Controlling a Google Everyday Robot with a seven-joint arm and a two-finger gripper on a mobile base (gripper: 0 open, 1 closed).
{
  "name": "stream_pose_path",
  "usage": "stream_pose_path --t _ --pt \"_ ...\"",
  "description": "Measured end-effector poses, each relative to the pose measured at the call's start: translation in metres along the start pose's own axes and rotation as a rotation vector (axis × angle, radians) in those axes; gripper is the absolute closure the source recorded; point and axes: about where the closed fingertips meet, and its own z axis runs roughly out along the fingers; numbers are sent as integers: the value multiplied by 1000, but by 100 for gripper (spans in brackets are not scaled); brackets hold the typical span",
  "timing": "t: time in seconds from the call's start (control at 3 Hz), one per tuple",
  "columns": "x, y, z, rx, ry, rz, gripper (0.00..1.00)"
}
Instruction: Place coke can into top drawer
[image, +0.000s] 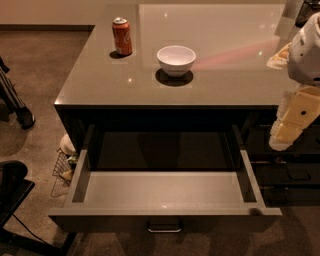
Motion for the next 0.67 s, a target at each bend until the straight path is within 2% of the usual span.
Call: stream_pose_path --t 0.33,0.67 --pt "-1 -1 0 3 -1 -1 0" --pt "-15 -33 1 61 -71 -9 0"
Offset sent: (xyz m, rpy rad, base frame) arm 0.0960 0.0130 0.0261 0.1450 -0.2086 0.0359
